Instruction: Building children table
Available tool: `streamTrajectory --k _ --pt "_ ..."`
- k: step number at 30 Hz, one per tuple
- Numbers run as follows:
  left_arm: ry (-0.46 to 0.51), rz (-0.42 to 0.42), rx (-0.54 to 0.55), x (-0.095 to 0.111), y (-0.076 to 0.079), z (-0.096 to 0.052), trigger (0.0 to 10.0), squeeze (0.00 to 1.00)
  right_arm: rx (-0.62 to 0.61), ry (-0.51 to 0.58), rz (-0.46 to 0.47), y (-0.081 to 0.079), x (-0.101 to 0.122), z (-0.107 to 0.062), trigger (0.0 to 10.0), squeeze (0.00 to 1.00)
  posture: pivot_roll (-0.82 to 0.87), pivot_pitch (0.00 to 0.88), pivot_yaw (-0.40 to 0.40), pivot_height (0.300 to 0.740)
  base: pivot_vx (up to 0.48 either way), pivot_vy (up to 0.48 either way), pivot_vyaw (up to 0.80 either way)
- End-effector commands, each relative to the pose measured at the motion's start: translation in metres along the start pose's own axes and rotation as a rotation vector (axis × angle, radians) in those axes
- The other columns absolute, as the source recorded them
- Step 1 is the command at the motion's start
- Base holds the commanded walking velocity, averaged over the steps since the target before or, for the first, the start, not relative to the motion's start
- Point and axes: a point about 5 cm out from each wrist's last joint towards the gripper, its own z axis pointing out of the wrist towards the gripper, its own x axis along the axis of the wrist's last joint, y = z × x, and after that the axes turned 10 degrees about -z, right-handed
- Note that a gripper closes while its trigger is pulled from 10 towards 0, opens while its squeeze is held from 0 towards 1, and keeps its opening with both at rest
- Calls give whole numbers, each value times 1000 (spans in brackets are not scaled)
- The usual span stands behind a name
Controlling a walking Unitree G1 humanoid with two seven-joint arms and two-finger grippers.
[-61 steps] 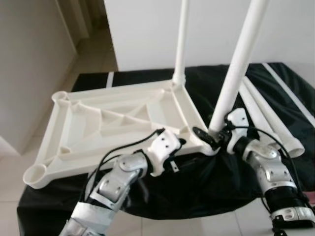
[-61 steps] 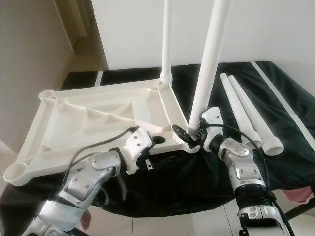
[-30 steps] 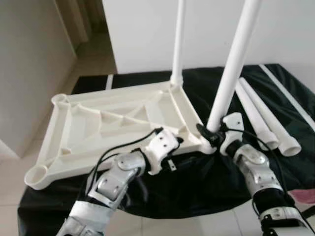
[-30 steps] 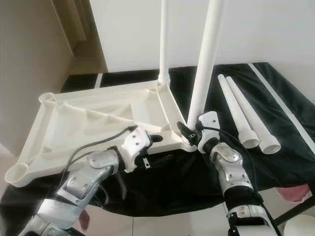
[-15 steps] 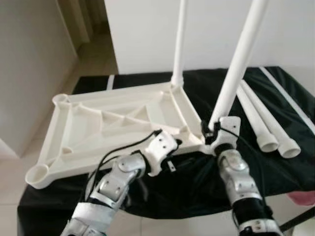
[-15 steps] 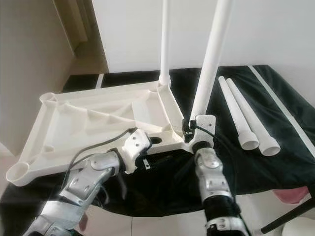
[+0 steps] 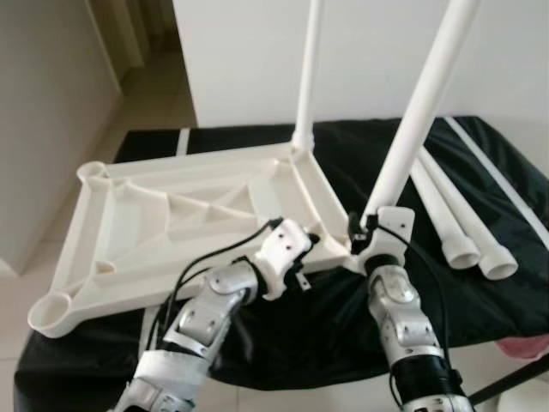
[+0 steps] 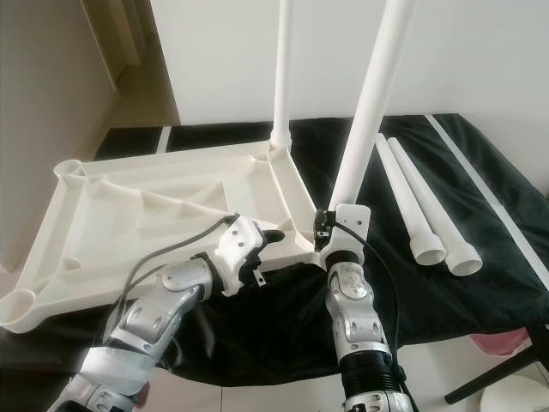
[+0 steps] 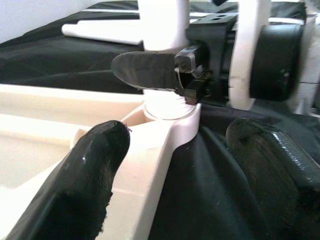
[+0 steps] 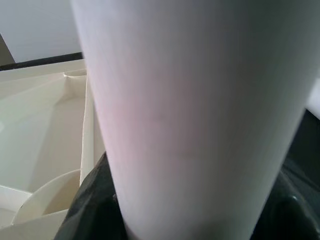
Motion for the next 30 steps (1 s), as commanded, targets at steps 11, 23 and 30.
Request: streamTrajectory --k 11,23,30 --pt "24 10 206 -1 -13 -3 10000 0 86 -19 82 3 -9 -8 10000 1000 -50 0 26 740 0 0 0" --pt "17 40 163 -1 -12 -7 10000 0 292 40 -16 36 -6 -9 10000 1000 -57 0 31 740 0 0 0" --pt "10 57 56 0 -4 -10 10000 0 496 115 -109 46 11 -4 10000 0 -52 0 39 740 0 0 0"
